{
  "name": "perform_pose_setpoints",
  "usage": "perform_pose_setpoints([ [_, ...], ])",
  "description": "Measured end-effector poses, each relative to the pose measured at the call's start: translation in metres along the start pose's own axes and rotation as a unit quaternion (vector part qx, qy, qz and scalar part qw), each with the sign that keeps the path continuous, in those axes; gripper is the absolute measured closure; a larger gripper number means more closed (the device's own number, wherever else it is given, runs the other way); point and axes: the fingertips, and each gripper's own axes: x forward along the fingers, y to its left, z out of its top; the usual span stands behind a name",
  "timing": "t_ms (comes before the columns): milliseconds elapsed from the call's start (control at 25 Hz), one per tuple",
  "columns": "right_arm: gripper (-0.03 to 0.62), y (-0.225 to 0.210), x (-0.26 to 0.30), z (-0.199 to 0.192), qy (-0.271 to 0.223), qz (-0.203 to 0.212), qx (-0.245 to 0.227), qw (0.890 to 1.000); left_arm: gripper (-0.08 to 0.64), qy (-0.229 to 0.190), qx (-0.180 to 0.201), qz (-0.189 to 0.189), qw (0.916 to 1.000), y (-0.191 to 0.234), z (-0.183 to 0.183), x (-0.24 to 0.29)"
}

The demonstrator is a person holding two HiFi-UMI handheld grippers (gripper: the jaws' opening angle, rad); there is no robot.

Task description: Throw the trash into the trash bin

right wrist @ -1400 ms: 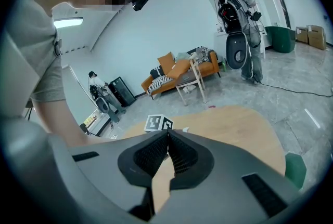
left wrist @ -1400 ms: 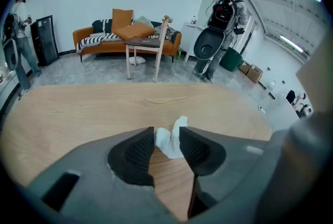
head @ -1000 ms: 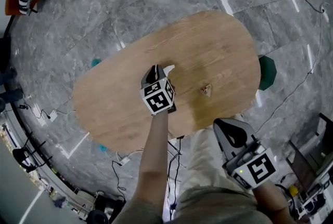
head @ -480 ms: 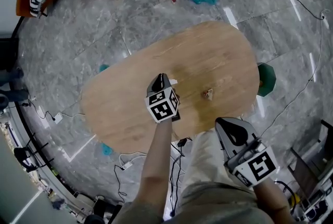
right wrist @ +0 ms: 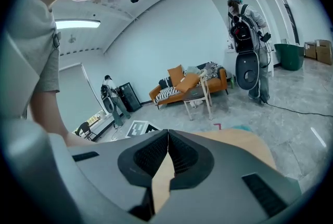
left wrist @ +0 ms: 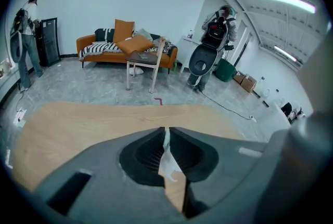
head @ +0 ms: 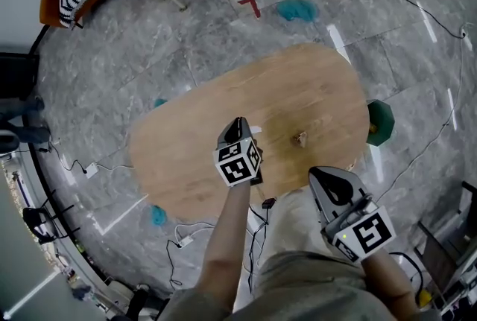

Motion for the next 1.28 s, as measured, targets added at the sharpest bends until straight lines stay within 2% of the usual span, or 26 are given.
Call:
perform_pose_setpoints([
  [280, 0.583, 0.008, -0.009, 0.018, -0.012, 0.007, -0.02, 1.0, 0.526, -0.004, -0.004, -0.008, 0.9999, -0.012, 0.013, -0.035],
  [600, 0.583, 0.018, -0.025, 0.033, -0.022, 0.011, -0.038, 0.999, 0.526, -0.005, 0.013, -0.042, 0.999, -0.045, 0.023, -0.072],
  [1280, 0.583, 0.024, -0.074, 0.06, -0.052, -0.011, -0.086, 0.995, 0.526, -0.023, 0.044, -0.085, 0.9952, -0.102, 0.038, -0.144],
])
